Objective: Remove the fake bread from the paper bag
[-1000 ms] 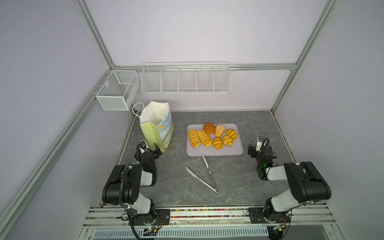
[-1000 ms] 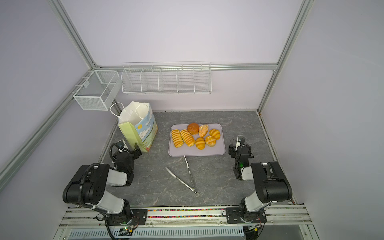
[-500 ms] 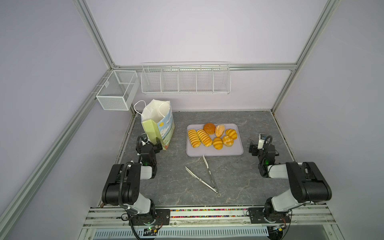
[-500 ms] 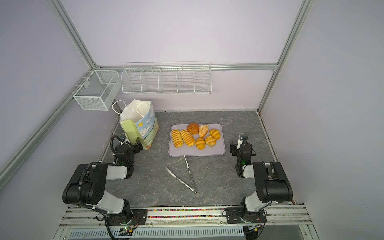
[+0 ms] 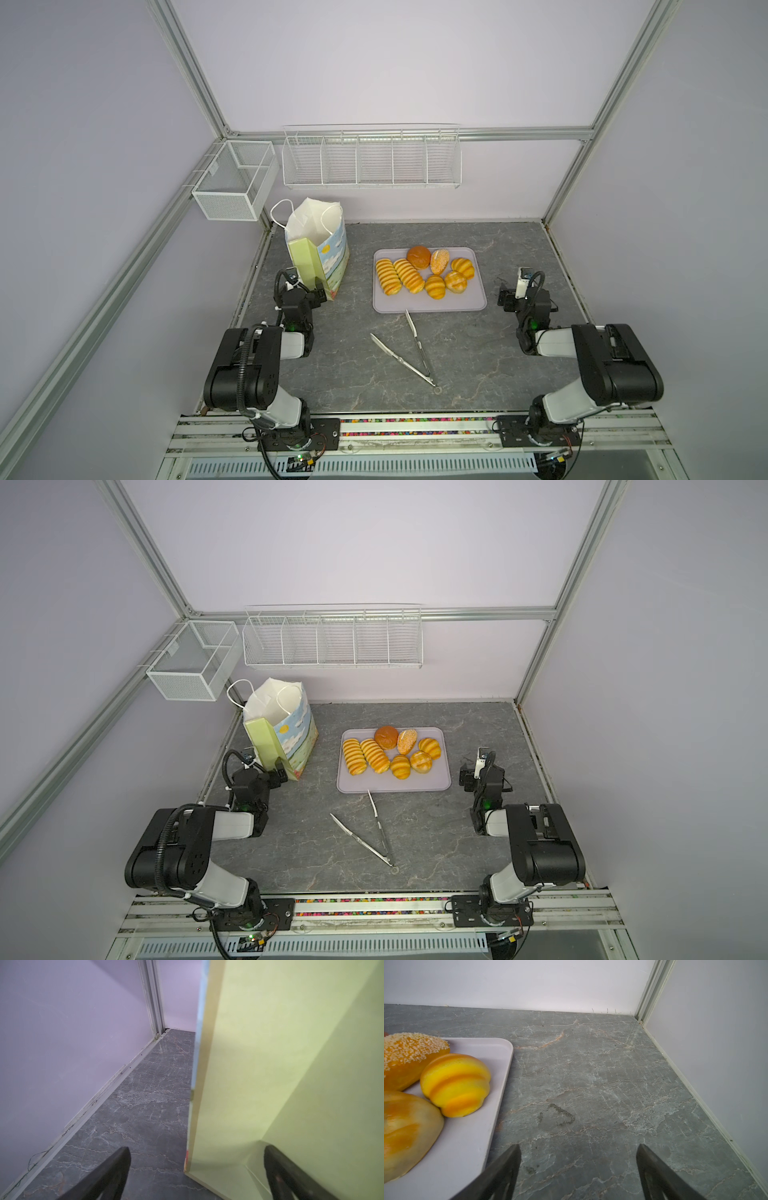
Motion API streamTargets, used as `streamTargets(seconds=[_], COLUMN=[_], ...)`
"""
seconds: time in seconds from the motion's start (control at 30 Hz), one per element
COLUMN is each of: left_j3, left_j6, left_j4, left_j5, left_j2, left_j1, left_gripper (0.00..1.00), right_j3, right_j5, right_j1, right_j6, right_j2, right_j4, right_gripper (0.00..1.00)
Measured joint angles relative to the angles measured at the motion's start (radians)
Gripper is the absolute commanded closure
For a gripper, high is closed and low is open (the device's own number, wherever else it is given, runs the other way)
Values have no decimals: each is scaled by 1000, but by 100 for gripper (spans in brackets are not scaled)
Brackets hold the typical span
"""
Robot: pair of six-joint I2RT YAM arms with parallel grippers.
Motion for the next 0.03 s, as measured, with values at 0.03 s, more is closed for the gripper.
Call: streamTargets(seconds=[0.03], left_j3=[0], left_j6=[0], left_j4=[0], left_j5=[0], left_j2=[0], left_j1=[0], left_gripper=[1], right_j3=[0], right_j5=[0], right_j1=[0], right_j6=[0], right_j2=[0], right_j4=[0], right_gripper=[11])
